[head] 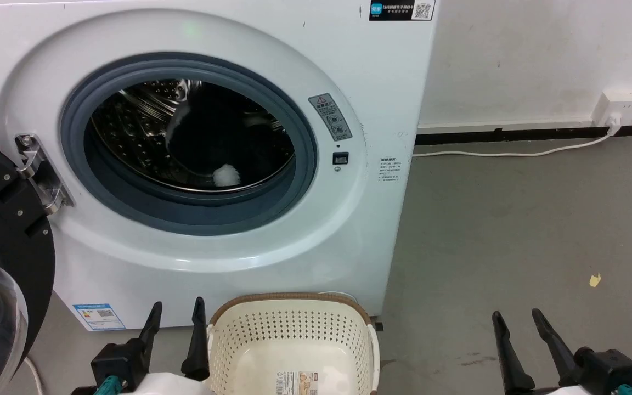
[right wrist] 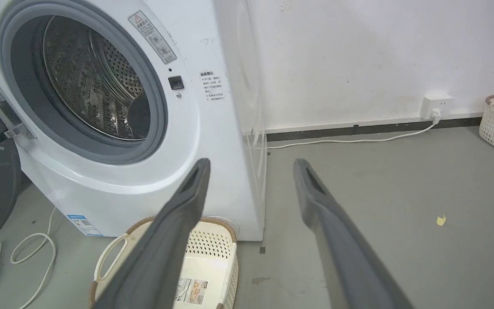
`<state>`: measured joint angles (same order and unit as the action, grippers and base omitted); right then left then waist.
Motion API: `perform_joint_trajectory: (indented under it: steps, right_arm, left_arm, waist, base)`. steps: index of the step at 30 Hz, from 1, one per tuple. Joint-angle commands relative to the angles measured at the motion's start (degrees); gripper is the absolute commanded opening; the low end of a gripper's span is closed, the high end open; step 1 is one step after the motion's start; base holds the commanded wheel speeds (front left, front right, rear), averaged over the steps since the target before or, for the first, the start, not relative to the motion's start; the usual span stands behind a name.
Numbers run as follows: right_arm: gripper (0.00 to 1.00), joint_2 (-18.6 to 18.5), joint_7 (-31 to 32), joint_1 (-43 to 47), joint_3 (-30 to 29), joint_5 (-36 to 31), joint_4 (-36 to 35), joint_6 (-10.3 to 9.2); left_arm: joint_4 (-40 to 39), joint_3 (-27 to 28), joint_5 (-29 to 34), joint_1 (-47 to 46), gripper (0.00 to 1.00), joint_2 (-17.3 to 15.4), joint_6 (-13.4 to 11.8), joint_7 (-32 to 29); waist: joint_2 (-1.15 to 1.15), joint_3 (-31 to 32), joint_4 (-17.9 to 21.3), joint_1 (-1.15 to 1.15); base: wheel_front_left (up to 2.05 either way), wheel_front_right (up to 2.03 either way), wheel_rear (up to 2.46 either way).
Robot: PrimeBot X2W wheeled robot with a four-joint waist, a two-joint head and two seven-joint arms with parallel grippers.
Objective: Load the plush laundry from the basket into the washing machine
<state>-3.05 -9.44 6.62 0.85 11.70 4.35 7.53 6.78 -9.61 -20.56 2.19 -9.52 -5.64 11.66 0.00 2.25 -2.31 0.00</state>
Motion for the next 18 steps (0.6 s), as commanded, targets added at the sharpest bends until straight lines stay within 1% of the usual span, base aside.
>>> perform_joint_trajectory:
  steps: [1,4,5,18]
  right_arm:
    - [1.0,0.17,-0.2,0.41,0.02,0.41,-0.07,-0.04]
    - [1.0,0.17,-0.2,0.33,0.07,0.37,-0.09,-0.04]
    - [0.0,0.0,0.01,-0.01,0.0,-0.02,0.0,0.0]
    - [0.0,0.01,0.77,-0.5,-0.1,-0.87,-0.32,0.0]
  left_arm:
    - [-0.3,0.16,-0.26,0.32,1.0,-0.15,-0.26,0.35]
    - [-0.25,0.16,-0.33,0.25,1.0,-0.24,-0.36,0.45]
    - [-0.04,-0.01,-0.22,0.0,0.0,-0.09,-0.25,0.0]
    - [-0.46,0.62,1.29,-0.16,0.0,0.42,0.17,-0.89]
  waist:
    - [0.0,0.0,-0.05,0.0]
    - [0.0,-0.02,-0.1,0.0]
    - [0.0,-0.03,-0.09,0.0]
    - [0.0,-0.2,0.09,0.0]
  base:
    - [0.0,0.0,0.0]
    - [0.0,0.0,0.0]
    - [0.0,0.0,0.0]
    - [0.0,0.0,0.0]
